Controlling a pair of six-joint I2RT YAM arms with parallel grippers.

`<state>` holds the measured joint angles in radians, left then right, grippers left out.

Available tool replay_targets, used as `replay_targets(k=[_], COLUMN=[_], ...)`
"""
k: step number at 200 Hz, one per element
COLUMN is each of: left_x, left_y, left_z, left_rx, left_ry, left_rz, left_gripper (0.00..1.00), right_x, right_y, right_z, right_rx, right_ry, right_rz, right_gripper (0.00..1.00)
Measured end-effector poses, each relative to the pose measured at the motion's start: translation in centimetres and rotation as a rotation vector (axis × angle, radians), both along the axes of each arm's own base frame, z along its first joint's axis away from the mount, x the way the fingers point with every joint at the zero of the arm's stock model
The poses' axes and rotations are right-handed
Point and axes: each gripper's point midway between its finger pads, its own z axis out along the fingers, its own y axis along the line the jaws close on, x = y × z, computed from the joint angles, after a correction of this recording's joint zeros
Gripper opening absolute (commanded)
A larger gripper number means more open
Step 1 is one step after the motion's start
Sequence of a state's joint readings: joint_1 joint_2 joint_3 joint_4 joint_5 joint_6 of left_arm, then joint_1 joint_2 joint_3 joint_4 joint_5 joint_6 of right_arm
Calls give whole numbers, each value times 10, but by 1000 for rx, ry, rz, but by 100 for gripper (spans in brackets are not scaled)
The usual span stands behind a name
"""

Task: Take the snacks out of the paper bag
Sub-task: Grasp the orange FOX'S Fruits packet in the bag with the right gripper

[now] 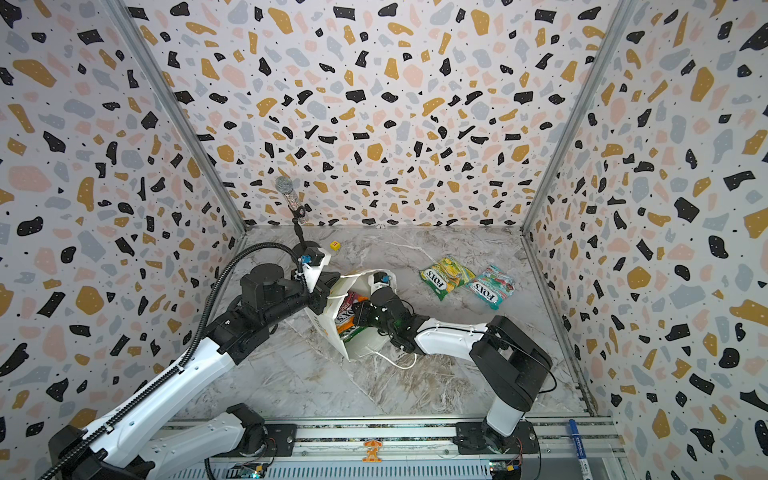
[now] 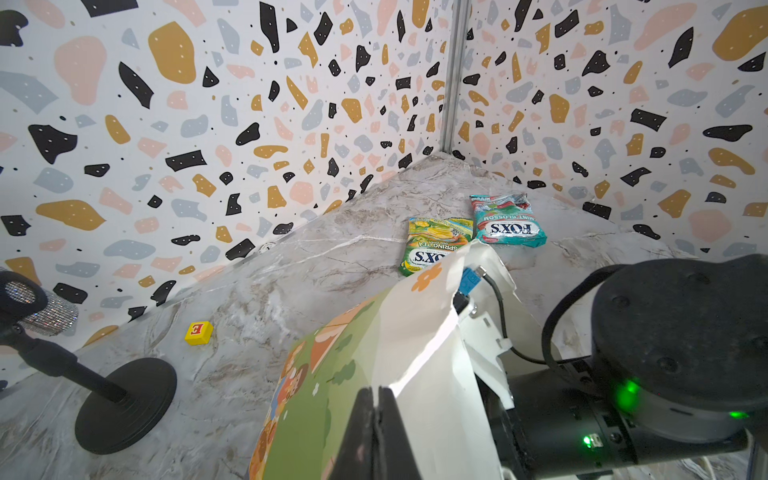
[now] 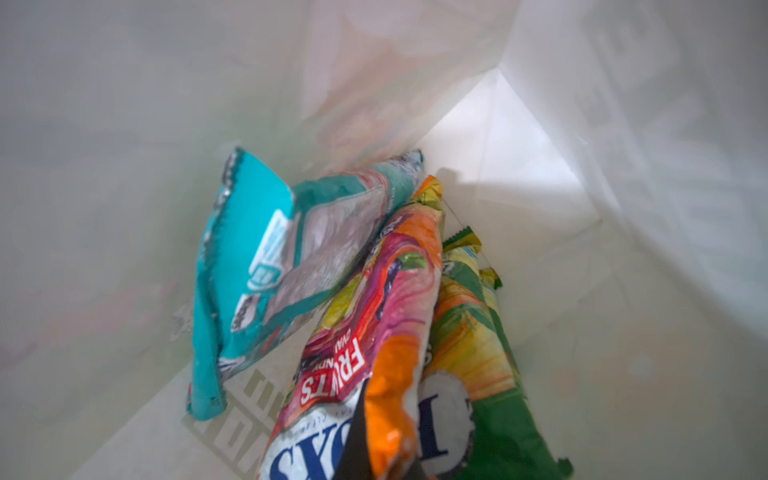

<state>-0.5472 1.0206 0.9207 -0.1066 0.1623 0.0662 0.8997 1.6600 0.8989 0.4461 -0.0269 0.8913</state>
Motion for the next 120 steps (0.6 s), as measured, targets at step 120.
replay_targets(k=[120], left_x=[-2], left_y=[-4], left_z=[-4], left_rx=[3], left_ry=[14], left_rz=[-21], left_gripper=[0], right_x=[-32], right_y=[-29], right_z=[78], right_rx=[-21], right_ry=[-204], right_rz=[66], right_gripper=[0])
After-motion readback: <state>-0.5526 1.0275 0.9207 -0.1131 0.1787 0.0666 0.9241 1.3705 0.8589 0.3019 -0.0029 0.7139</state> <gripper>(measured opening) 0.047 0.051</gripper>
